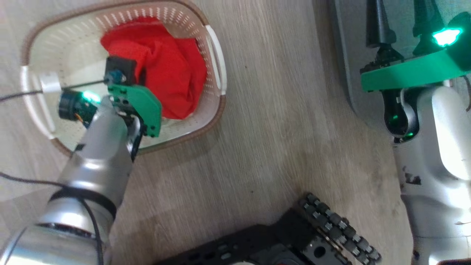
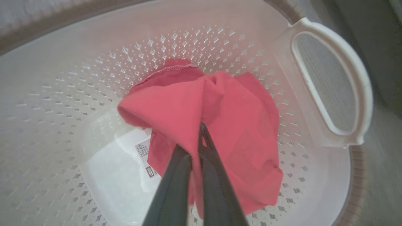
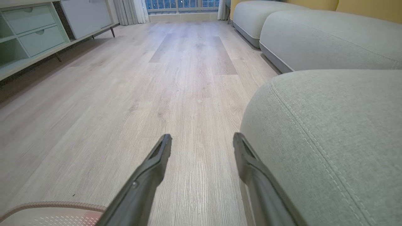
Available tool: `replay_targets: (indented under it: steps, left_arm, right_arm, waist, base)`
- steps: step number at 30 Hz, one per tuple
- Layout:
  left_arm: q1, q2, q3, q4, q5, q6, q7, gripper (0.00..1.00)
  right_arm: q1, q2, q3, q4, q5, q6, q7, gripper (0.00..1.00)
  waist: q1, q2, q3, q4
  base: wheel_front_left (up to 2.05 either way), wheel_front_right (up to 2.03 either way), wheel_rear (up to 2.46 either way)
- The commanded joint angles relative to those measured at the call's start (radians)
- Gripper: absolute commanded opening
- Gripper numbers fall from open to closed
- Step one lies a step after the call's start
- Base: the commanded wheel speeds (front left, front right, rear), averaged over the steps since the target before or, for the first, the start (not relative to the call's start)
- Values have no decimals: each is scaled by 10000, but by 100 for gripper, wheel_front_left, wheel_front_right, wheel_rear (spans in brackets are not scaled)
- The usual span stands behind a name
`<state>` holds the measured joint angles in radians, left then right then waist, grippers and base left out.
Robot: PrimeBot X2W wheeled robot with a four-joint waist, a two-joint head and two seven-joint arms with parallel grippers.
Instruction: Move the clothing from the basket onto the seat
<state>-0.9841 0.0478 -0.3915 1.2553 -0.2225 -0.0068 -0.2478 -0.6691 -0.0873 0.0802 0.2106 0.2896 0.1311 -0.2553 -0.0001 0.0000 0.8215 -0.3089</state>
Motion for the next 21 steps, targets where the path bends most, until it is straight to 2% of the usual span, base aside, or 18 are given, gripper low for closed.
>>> replay_targets:
  steps: [1, 11, 21]
  left_arm:
    - [528, 60, 82, -420, -124, -58, -131, 0]
    - [2234, 27, -144, -2468, -941, -289, -137, 0]
    - [3213, 25, -379, -4052, -1514, -123, -138, 0]
  right_arm:
    - [295, -142, 95, -176, -75, -4, -65, 100]
    - [985, -593, 210, 462, -157, -4, -65, 100]
    - [1826, -748, 299, 1028, -137, -4, -65, 100]
  waist:
    - [1, 0, -666, 415]
    - [1, 0, -2741, 1345]
    - [1, 0, -4435, 1998]
  base:
    - [0, 0, 0]
    - [0, 0, 0]
    - [0, 0, 0]
